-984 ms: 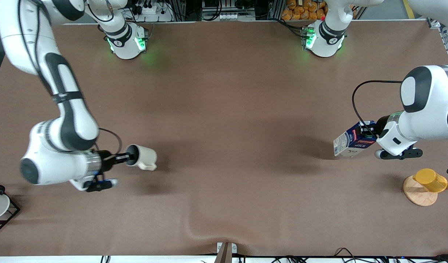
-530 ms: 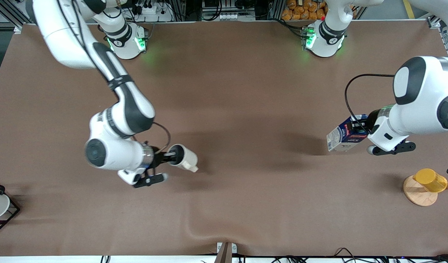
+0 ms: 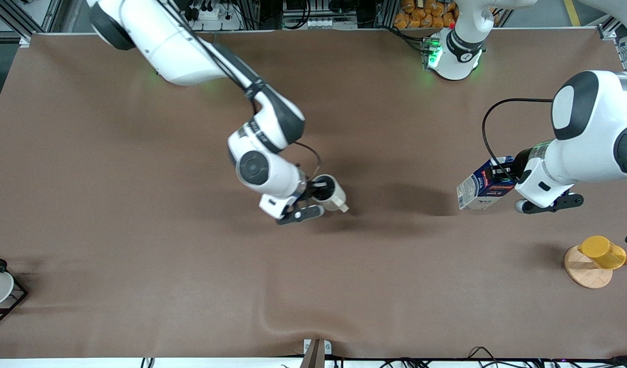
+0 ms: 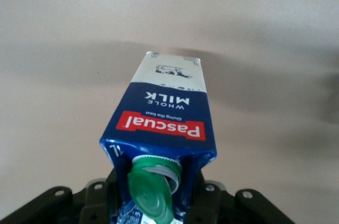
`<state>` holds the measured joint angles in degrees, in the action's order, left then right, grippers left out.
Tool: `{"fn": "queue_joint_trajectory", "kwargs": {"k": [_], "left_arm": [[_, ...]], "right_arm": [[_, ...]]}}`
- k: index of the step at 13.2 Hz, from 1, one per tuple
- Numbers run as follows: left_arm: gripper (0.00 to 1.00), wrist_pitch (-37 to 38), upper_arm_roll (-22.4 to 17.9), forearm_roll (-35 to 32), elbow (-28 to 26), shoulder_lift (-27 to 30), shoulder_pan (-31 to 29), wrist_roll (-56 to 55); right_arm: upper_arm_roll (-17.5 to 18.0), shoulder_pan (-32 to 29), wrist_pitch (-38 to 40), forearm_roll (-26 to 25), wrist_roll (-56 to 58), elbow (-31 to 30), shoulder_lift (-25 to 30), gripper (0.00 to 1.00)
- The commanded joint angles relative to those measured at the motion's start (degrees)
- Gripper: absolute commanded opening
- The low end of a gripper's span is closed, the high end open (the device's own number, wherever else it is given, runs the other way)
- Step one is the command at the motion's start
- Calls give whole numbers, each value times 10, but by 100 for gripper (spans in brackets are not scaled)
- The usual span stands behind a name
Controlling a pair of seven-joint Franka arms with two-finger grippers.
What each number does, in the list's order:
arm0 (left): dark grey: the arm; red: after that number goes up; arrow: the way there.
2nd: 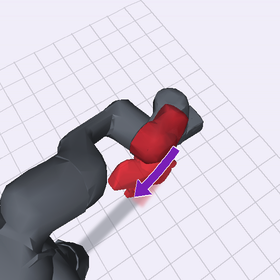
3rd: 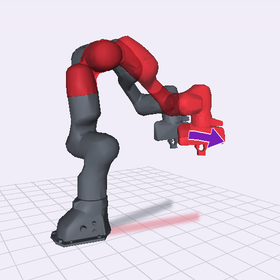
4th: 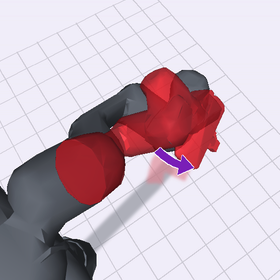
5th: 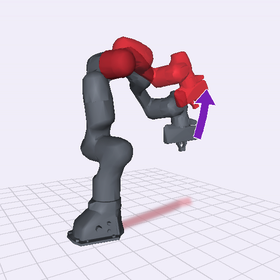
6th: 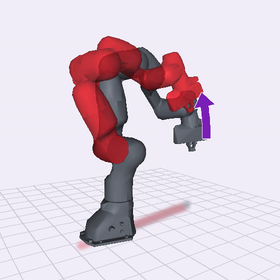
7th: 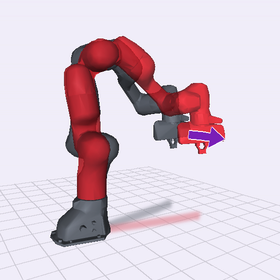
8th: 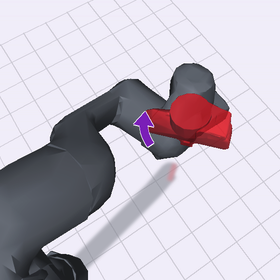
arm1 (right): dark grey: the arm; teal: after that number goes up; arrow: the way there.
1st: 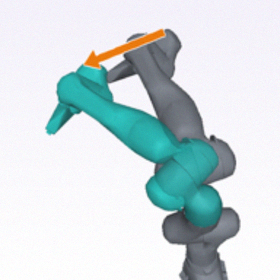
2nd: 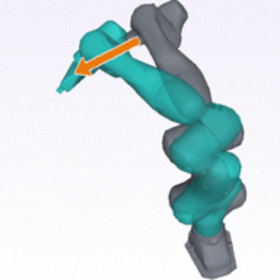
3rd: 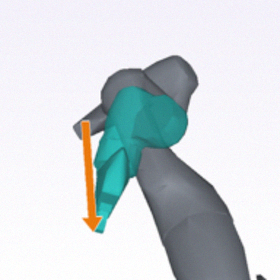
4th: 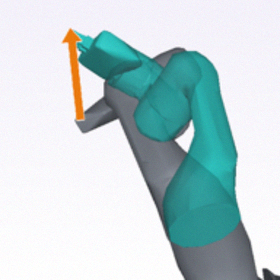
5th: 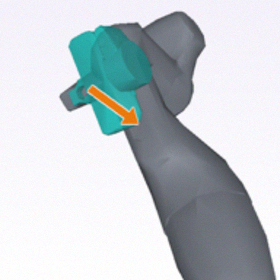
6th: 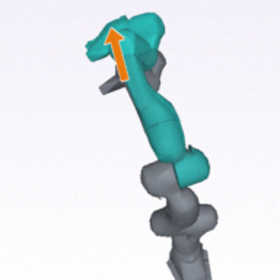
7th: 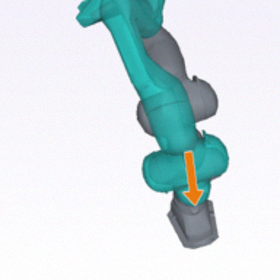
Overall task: Place milk next to cup
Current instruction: 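Carry the white mug to the table middle with the right gripper, set down, then open the right gripper and withdraw while the left gripper carries the carton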
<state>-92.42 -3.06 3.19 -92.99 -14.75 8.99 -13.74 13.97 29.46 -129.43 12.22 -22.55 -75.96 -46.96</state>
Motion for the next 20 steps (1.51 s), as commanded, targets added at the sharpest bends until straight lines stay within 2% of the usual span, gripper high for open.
{"fn": "queue_joint_trajectory", "kwargs": {"k": [1, 2, 3, 5, 6, 7, 8, 11, 13, 15, 17, 20], "left_arm": [[51, 9, 4, -15, 0, 14, -1, -4], [51, 9, 4, -15, 0, 14, -3, -1], [51, 8, 4, -15, 1, 14, -1, -1], [51, 9, 5, -15, 0, 15, -1, -5], [51, 9, 7, -14, -2, 17, -1, -9], [51, 10, 11, -14, -2, 18, -1, -12], [51, 10, 11, -14, -2, 18, -1, -12], [51, 10, 21, -13, 0, 22, 0, -34], [51, 22, 43, -13, -1, 29, -1, -65], [51, 43, 73, -13, -1, 43, -1, -101], [51, 49, 119, -13, 0, 45, -1, -157], [51, 47, 176, -6, 1, 42, 0, -213]], "right_arm": [[-4, 24, -60, -2, -58, 8, -19, 0], [-4, 25, -63, -3, -69, 9, -19, 14], [-5, 24, -64, -6, -65, 9, -18, 51], [-6, 30, -60, -12, -66, 8, -12, 65], [-7, 32, -57, -36, -66, 8, -9, 100], [-5, 35, -55, -80, -68, 9, -7, 100], [-4, 35, -35, -104, -69, 9, 0, 100], [-2, 18, 72, -99, -65, 18, 15, 100], [4, -16, 102, -99, -62, 21, 31, 100], [1, -38, 137, -100, -38, 17, 52, 100], [-1, -72, 217, -100, 33, 16, 70, 100], [-2, -163, 315, -100, 149, 16, 87, 100]]}}
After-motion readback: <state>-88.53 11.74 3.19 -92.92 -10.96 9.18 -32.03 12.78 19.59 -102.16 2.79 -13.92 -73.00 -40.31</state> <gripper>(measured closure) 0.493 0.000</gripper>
